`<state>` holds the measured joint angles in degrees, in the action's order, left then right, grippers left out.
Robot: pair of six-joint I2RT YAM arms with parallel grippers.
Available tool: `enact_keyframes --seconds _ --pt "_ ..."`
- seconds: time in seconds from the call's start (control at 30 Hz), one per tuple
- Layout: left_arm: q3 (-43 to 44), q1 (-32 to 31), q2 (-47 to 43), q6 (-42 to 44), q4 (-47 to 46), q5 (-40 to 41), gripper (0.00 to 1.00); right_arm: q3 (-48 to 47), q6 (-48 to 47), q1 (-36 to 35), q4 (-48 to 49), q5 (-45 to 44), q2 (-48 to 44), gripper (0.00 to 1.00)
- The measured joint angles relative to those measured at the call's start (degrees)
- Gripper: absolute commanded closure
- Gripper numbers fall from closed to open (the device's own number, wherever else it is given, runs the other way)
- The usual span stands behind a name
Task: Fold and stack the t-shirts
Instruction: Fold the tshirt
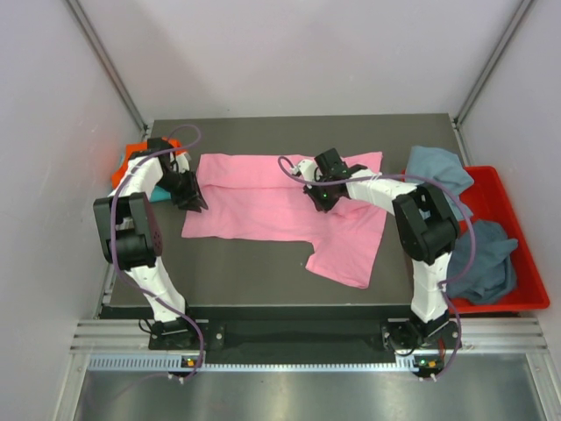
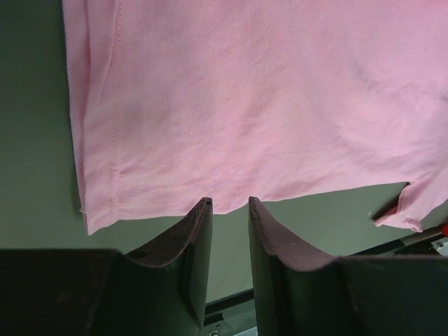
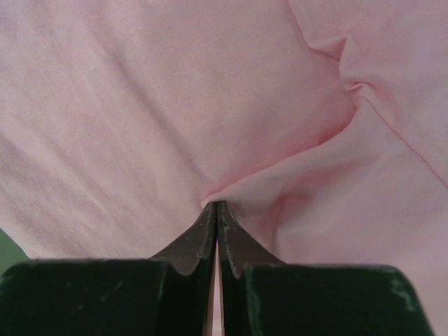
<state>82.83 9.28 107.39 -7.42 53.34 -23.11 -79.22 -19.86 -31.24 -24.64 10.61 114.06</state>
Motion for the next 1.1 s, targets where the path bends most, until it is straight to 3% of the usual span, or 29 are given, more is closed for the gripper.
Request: enact_keyframes --seconds 0.13,0.17,0.2,0.3,0.73,1.0,1.1 --pt "0.00 0.00 0.00 -0.07 -0.15 -0.02 0.68 -1.09 1.46 0.00 -0.39 0.39 -0.17 0.99" --pt "0.00 0.00 0.00 -0.15 -0.17 -0.04 0.68 -1.29 1.88 0.00 -0.33 0.48 -0.44 0.73" --pt "0.00 0.02 0.00 -0.22 -0.20 -0.07 0.68 -1.46 2.78 -0.02 -0.39 0.46 -0.79 0.64" --pt "0.02 0.00 0.00 -0.44 -0.20 -0.28 0.68 -1.44 3.74 -0.09 -0.28 0.31 -2.19 0.54" --pt "1.36 0.00 0.02 -0.48 -0.20 -0.68 0.68 0.33 4.22 -0.11 0.17 -0.87 -2.23 0.65" --pt "1.38 0.02 0.02 -0.52 -0.20 -0.68 0.68 -0.92 3.91 -0.13 0.63 -1.57 0.98 0.64" --pt "1.40 0.02 0.02 -0.63 -0.20 -0.68 0.68 -1.60 3.65 -0.13 0.76 -1.86 1.05 0.77"
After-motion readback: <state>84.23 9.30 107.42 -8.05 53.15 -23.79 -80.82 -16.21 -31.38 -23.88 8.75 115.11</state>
